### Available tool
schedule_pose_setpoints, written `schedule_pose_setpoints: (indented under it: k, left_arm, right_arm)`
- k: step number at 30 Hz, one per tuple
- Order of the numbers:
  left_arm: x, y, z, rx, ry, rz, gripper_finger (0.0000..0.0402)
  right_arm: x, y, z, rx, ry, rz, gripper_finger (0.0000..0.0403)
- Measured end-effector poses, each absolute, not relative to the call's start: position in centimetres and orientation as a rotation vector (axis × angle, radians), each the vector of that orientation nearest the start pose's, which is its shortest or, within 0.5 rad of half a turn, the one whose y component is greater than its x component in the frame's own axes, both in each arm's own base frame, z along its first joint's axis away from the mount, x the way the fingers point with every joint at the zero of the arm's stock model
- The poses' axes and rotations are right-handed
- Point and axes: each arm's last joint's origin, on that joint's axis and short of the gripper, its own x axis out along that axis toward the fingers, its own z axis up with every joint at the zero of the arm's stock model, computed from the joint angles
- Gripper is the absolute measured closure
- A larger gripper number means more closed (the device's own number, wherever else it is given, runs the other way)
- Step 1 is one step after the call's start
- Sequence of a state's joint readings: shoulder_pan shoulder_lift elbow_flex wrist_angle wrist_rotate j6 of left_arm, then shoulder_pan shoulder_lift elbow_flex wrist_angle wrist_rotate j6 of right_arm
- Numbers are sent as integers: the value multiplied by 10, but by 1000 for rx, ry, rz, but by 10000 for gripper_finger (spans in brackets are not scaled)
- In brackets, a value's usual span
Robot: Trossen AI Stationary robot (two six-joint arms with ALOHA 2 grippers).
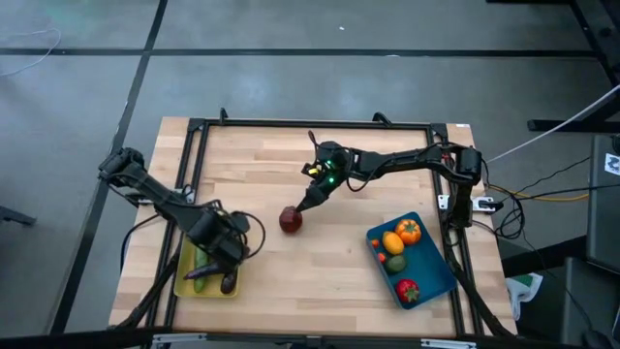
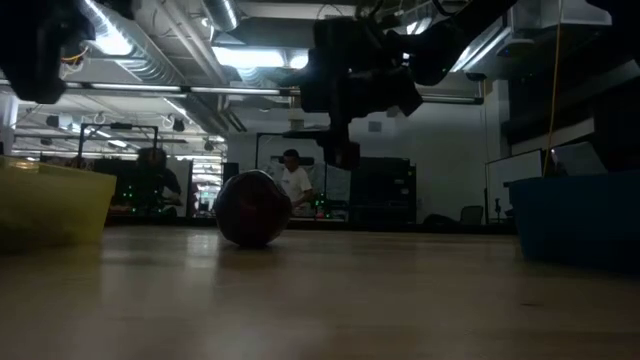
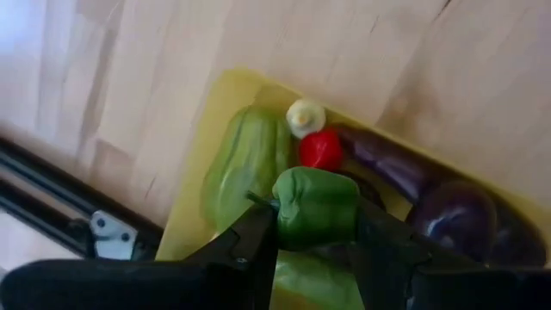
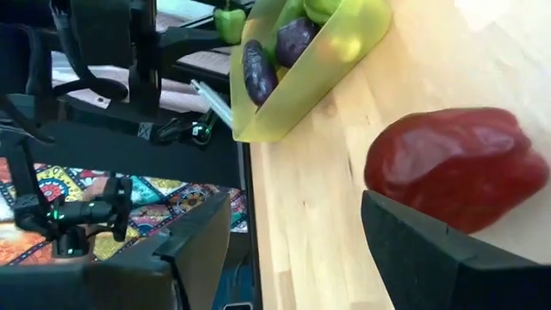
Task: Sort produce into baskets
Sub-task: Put the green chili pepper into the yellow bin, then put the apple into the blue bin
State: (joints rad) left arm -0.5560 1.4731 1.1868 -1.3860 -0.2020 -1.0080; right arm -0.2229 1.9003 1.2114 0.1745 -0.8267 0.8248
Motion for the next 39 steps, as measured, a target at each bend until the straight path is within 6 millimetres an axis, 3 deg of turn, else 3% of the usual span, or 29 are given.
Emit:
schedule_pose_setpoints:
  k: [9,20,31,39]
  left_arm:
    - [198,-123,256,-167,1526,480,277]
    - [198,-123,256,-160,1534,483,174]
    - [198,-123,256,-158,1534,484,166]
    - [198,-123,256,-158,1533,484,166]
  right_arm:
    - [405,-73,199,1026,646,235,142]
    - [404,-73,197,1028,647,200,133]
    - [407,-59,197,986,652,214,9]
    - [410,-35,195,906,660,188,42]
